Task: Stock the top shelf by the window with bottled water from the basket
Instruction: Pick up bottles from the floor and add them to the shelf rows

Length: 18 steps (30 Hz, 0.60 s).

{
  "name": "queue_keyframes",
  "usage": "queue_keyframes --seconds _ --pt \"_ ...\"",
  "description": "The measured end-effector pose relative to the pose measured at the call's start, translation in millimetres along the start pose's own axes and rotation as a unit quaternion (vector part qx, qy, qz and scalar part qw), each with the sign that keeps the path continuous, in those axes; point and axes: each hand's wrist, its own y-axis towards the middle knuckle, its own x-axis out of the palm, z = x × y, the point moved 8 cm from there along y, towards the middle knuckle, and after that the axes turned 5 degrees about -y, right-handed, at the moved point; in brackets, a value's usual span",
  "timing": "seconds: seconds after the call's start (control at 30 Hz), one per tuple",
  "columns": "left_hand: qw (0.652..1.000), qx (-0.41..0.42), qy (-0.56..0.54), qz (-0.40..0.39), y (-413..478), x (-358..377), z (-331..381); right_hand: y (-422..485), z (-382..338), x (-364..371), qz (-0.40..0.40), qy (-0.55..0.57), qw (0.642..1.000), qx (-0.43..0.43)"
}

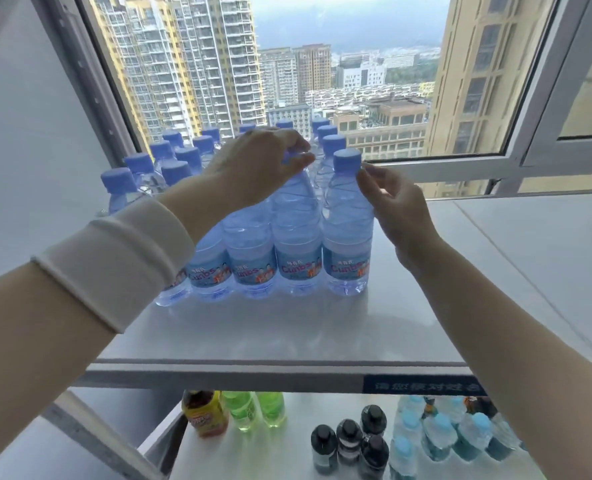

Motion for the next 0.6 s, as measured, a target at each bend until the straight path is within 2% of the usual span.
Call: queue_keyframes --seconds 0.13,0.23,0.37,0.5,0.6 --pt "0.998 -0.001 -0.07 0.003 40.2 -5.2 12.0 -0.4 31.9 -7.5 0.108 0.137 0.982 0.073" --pt "0.994 -0.009 -0.097 -0.056 74.0 12.6 24.4 7.2 60.3 -3.8 0.127 0.165 0.969 0.133" --pt "0.985 -0.068 -0.067 -0.143 97.2 42.8 35.8 21.4 90.4 9.5 0.071 0.146 0.97 0.182" --pt "0.98 -0.108 -0.025 -0.166 106.1 60.6 28.6 23.3 112.3 44.0 -0.054 0.157 0.958 0.235" --pt "0.968 -0.162 -0.03 -0.187 103.9 76.6 16.4 17.6 113.0 59.1 -0.099 0.206 0.94 0.254"
